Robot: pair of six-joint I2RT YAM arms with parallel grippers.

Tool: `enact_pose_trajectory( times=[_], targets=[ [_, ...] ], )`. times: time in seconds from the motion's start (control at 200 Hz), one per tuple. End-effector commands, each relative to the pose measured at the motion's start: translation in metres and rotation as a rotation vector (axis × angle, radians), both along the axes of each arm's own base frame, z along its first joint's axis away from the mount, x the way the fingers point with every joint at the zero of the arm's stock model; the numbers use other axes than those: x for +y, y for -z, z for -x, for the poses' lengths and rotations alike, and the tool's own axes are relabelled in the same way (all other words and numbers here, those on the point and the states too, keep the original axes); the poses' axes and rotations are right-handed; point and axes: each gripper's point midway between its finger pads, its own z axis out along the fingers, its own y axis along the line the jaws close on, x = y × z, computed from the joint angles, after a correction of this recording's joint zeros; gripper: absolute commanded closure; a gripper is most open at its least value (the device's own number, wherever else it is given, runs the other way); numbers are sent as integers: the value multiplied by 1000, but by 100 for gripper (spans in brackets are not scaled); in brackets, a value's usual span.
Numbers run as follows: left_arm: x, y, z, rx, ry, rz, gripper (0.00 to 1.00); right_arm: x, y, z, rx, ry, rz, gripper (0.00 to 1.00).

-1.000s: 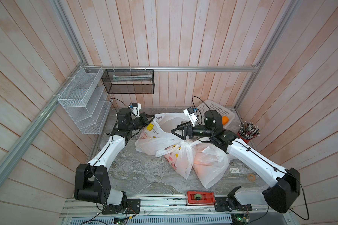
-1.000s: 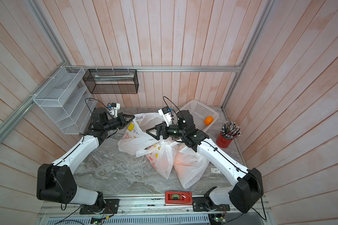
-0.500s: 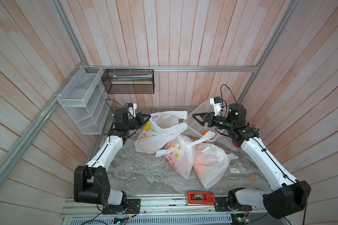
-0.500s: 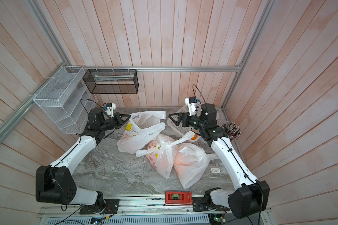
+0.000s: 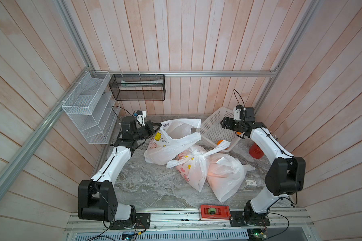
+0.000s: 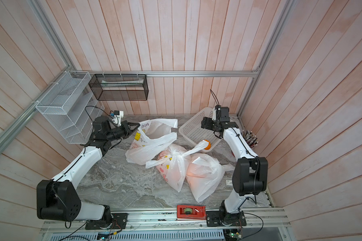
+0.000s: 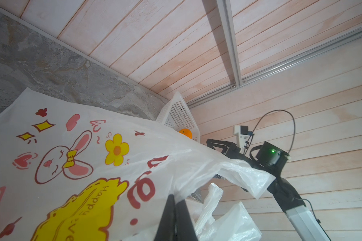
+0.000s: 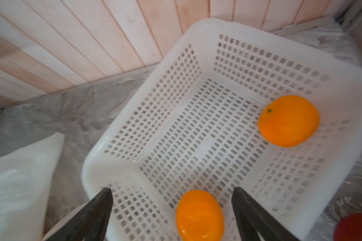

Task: Place the oranges into plastic bags & tie knots
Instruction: Pick up the orange from the basket.

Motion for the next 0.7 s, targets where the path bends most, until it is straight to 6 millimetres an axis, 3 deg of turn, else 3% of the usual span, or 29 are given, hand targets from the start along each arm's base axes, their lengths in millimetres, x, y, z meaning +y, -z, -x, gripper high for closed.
enact_pose_trajectory(
  times=[0.0,0.21,0.425,0.695],
  targets=[
    [-1,-4,10,-28,25,-11,100,-33,15,-11,62,81,182,8],
    [0,-6,9,-29,24,-15,100,-74,56,-38,183,173,362,5],
    [-1,-5,8,-26,28,-22,100,-101,86,-60,259,216,433,2],
    [-1,0,8,-14,32,-34,100,-108,119,-80,346,187,455,2]
  ],
)
